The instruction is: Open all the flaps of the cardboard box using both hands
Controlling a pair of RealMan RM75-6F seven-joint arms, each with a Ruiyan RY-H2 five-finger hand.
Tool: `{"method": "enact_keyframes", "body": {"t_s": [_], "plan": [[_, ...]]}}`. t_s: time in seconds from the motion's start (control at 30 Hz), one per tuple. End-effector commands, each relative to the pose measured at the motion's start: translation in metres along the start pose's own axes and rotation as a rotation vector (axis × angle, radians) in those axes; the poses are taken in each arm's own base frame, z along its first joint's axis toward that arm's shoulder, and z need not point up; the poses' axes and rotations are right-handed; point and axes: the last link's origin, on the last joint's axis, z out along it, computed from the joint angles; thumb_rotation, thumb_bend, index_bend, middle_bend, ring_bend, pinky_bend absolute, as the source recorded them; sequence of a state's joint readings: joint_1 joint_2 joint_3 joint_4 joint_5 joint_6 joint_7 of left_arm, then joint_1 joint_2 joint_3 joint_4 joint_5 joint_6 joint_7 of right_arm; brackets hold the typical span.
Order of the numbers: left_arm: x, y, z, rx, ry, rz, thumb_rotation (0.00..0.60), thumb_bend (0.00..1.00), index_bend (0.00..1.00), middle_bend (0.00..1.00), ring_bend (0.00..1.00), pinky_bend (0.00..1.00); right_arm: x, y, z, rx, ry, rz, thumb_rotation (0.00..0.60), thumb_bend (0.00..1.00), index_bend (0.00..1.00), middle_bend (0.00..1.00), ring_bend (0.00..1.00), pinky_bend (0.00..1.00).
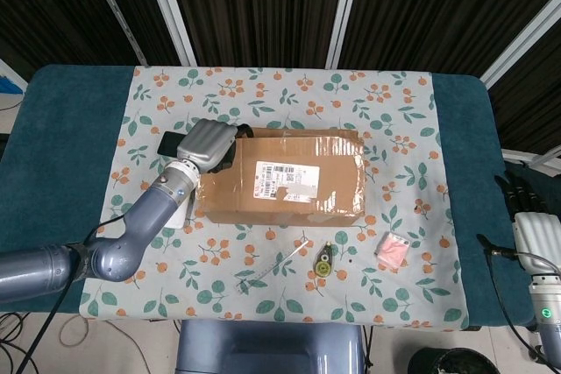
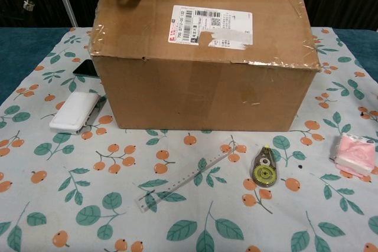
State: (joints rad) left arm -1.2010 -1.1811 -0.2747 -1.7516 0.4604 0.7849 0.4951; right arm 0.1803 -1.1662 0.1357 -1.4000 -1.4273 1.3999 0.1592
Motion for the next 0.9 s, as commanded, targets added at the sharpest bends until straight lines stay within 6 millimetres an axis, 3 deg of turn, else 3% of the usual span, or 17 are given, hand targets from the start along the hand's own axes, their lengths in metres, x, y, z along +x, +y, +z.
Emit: {"method": "enact_keyframes", "body": {"t_s": [0.03, 0.3, 0.5, 0.9], "plan": [[0.004, 0.003, -0.005, -0.02, 0.007, -0.014, 0.6, 0.9, 0.31, 0.46, 0.41, 0.5, 0.0, 0.0, 0.0, 0.0, 0.002, 0.0, 0.6, 0.24, 0.0, 0.0, 0.0, 0.18], [0.022, 0.021, -0.022, -0.098, 0.053, -0.061, 0.6, 0.9, 0.31, 0.46, 0.41, 0.5, 0.0, 0.0, 0.0, -0.003, -0.001, 0.003, 0.6, 0.24, 0.0, 0.0, 0.0, 0.18], [0.031, 0.04, -0.047, -0.191, 0.065, -0.081, 0.6, 0.9, 0.31, 0.46, 0.41, 0.5, -0.001, -0.001, 0.0, 0.002, -0.006, 0.002, 0.6, 0.24, 0.0, 0.0, 0.0, 0.18], [0.013, 0.07, -0.097, -0.35, -0.031, -0.14, 0.6, 0.89, 0.31, 0.46, 0.41, 0.5, -0.001, -0.001, -0.001, 0.0, -0.007, 0.003, 0.6, 0.25, 0.0, 0.0, 0.0, 0.18]]}}
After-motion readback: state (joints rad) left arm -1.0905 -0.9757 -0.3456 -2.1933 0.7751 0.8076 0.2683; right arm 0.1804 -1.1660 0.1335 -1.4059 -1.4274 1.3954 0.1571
